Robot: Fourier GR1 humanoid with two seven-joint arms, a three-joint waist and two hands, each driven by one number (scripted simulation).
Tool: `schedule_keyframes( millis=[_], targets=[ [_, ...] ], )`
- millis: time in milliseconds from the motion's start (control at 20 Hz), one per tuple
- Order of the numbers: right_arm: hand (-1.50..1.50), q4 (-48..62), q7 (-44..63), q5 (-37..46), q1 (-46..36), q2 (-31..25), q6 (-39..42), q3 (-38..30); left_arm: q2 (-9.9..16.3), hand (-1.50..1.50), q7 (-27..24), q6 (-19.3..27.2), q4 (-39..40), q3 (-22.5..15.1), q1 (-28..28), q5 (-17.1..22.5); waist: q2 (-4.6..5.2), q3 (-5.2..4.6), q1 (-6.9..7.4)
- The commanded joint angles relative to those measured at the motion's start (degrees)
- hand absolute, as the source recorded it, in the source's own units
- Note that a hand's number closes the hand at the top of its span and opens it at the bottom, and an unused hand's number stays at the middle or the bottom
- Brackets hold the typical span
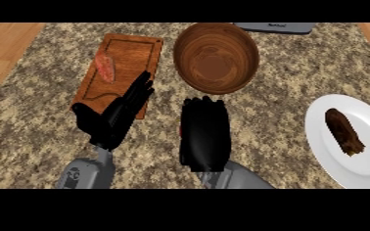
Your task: Pick the bell pepper from the plate and place it in the bowl
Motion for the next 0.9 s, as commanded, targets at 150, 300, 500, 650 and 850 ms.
schedule_keyframes(
  millis=[150,300,500,650,850],
  targets=[
    [1.5,-2.3,19.2,-4.8,-17.6,0.7,2.7,2.9,-0.2,0.0,0.7,1.6,0.8,0.8,-1.3,-0.7,-0.5,-0.04,-1.25],
    [1.5,-1.6,22.3,-7.4,-22.5,0.7,2.7,2.0,0.9,0.0,-0.2,-0.9,0.7,1.8,0.1,1.4,-0.63,-0.09,-1.23],
    [1.5,4.0,22.8,-10.4,-29.2,0.7,-0.6,-0.9,0.2,0.0,-1.0,0.1,1.2,1.2,-0.4,0.0,-0.21,-0.01,-1.9],
    [1.5,7.0,23.2,-12.1,-35.1,0.7,-0.9,-4.3,0.8,0.0,-2.1,-1.0,0.7,1.2,1.4,0.4,-0.25,-0.03,-1.92],
    [1.5,14.0,20.8,-13.0,-39.9,0.7,-1.8,-8.4,0.6,0.0,-1.2,0.3,0.1,1.3,1.4,-0.3,-0.07,0.04,-2.53]
  ],
)
